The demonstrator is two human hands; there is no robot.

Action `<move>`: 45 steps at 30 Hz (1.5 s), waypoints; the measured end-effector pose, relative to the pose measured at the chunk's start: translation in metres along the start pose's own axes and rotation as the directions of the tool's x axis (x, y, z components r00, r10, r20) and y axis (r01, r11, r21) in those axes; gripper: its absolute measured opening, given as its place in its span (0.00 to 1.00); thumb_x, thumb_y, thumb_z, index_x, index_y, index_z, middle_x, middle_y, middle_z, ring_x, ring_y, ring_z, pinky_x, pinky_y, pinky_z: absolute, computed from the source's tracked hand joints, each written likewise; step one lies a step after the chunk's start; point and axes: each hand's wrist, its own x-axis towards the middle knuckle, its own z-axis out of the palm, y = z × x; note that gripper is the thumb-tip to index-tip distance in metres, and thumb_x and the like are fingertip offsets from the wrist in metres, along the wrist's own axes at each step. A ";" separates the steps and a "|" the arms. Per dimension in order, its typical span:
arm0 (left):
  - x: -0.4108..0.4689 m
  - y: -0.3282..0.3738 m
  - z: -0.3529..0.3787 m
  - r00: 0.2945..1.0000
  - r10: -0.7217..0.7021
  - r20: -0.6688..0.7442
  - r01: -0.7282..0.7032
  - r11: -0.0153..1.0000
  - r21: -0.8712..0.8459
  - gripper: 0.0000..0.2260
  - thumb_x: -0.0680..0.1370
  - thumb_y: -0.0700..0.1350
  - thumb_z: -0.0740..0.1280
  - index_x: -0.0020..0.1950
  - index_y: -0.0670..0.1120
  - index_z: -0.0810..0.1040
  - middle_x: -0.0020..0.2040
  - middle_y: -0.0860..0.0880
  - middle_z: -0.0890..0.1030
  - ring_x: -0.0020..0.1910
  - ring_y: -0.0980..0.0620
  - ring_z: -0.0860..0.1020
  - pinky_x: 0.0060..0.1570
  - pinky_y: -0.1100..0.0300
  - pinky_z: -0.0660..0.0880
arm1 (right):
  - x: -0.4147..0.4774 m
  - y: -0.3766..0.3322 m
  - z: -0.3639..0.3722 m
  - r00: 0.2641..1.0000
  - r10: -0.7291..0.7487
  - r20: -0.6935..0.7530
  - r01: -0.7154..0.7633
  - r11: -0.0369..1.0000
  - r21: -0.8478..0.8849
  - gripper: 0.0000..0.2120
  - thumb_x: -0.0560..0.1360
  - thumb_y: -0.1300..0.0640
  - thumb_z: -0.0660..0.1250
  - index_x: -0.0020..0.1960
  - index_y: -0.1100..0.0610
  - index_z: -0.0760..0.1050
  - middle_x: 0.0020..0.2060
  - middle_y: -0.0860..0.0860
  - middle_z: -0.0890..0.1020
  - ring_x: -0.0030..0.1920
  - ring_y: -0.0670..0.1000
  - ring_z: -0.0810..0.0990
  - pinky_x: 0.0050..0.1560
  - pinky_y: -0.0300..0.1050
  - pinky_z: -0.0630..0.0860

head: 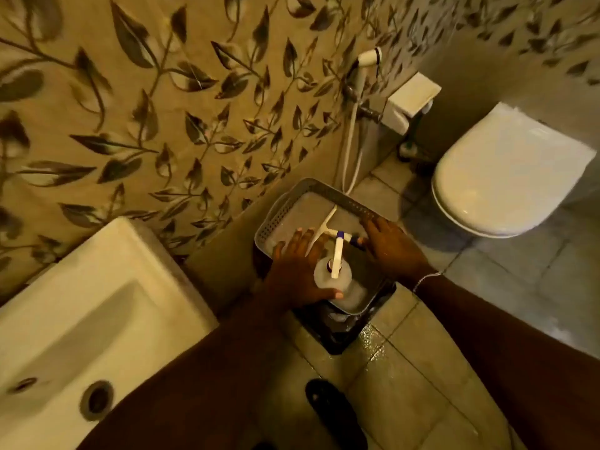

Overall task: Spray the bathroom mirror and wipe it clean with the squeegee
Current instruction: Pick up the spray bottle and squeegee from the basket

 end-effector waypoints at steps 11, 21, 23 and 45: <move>0.044 0.042 0.055 0.950 -0.111 -0.291 -0.043 0.879 -0.476 0.26 0.77 0.62 0.69 0.66 0.45 0.74 0.58 0.44 0.82 0.57 0.45 0.81 0.58 0.47 0.81 | 0.035 0.015 0.059 0.992 0.019 0.123 -0.025 0.999 0.044 0.22 0.82 0.47 0.65 0.72 0.57 0.71 0.64 0.57 0.79 0.60 0.58 0.80 0.57 0.52 0.77; 0.028 0.050 -0.008 0.897 -0.211 -0.389 -0.139 0.700 -0.701 0.18 0.81 0.54 0.69 0.61 0.40 0.78 0.54 0.45 0.83 0.55 0.49 0.82 0.56 0.48 0.79 | 0.009 -0.006 0.017 0.999 0.043 -0.019 -0.038 0.976 0.214 0.18 0.83 0.51 0.66 0.70 0.58 0.73 0.66 0.58 0.79 0.62 0.57 0.79 0.61 0.49 0.76; 0.018 0.047 -0.038 0.877 -0.254 -0.407 -0.114 0.714 -0.691 0.22 0.81 0.57 0.67 0.62 0.39 0.79 0.54 0.45 0.84 0.54 0.49 0.83 0.55 0.48 0.80 | 0.001 -0.018 0.000 0.997 0.059 -0.059 -0.044 0.970 0.237 0.17 0.84 0.51 0.65 0.69 0.58 0.73 0.64 0.58 0.79 0.60 0.57 0.80 0.60 0.51 0.78; -0.218 -0.041 -0.435 0.406 -0.551 -0.729 -0.203 0.723 -0.660 0.02 0.81 0.59 0.64 0.52 0.68 0.75 0.48 0.62 0.81 0.50 0.64 0.80 0.48 0.72 0.74 | -0.120 -0.315 -0.268 0.872 -0.003 -0.489 0.398 0.587 0.705 0.13 0.81 0.47 0.65 0.61 0.51 0.81 0.42 0.52 0.84 0.42 0.51 0.83 0.39 0.43 0.75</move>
